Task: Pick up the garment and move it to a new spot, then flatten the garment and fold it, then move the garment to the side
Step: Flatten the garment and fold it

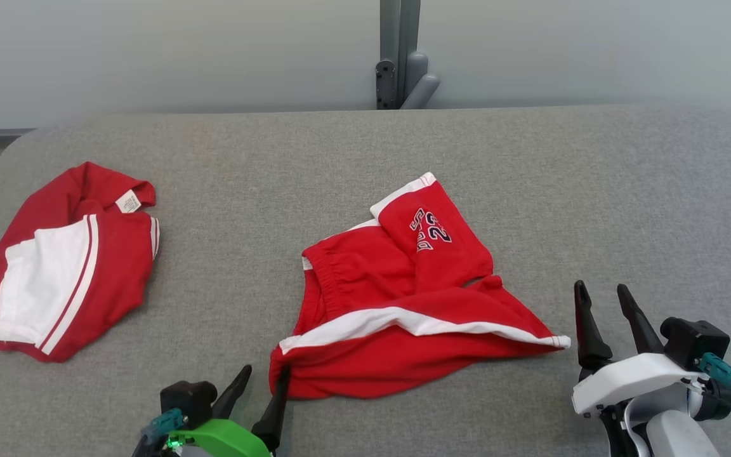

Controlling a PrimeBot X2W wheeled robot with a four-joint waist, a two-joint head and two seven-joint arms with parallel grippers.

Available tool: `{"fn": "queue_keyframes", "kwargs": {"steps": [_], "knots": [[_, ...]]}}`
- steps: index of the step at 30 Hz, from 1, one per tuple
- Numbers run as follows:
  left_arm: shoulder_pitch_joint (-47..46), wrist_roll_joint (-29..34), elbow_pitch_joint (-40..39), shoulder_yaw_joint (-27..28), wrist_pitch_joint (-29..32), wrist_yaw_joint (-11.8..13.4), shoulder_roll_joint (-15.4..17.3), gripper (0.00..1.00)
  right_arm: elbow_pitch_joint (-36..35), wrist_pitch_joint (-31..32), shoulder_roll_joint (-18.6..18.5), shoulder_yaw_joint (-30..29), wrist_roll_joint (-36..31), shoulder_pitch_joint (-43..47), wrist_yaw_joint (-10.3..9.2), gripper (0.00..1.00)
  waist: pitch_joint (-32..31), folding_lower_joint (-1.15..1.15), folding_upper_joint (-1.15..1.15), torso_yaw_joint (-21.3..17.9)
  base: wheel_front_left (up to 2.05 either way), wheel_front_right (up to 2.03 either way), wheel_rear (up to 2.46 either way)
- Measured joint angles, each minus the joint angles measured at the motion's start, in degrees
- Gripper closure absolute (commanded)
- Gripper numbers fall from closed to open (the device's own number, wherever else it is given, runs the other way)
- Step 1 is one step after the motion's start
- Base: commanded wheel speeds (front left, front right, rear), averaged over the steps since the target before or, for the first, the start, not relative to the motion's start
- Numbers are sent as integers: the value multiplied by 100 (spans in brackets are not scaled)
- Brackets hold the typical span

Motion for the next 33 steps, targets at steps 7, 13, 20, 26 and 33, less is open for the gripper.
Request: {"fn": "queue_keyframes", "kwargs": {"steps": [7, 13, 20, 26, 33], "knots": [[473, 651, -355, 1113, -1, 85, -186, 0, 30, 1, 1, 12, -16, 73, 0, 0, -190, 0, 0, -177, 0, 0, 0], [871, 1438, -1017, 2002, 0, 171, -287, 0, -19, 1, -1, 25, -94, 126, 0, 0, -362, 0, 0, -280, 0, 0, 0], [1155, 2101, -1355, 2548, -2, 166, -557, 0, 7, 0, 0, 247, -307, 309, 0, 0, -548, 0, 0, -297, 0, 0, 0], [1284, 2281, -1346, 2630, -2, 90, -706, 0, 153, 1, 0, 368, -361, 453, 0, 0, -632, 0, 0, -262, 0, 0, 0], [1305, 2330, -1317, 2638, -2, 46, -723, 0, 289, 1, -2, 549, -332, 467, 0, 0, -579, 0, 0, -231, 0, 0, 0]]}}
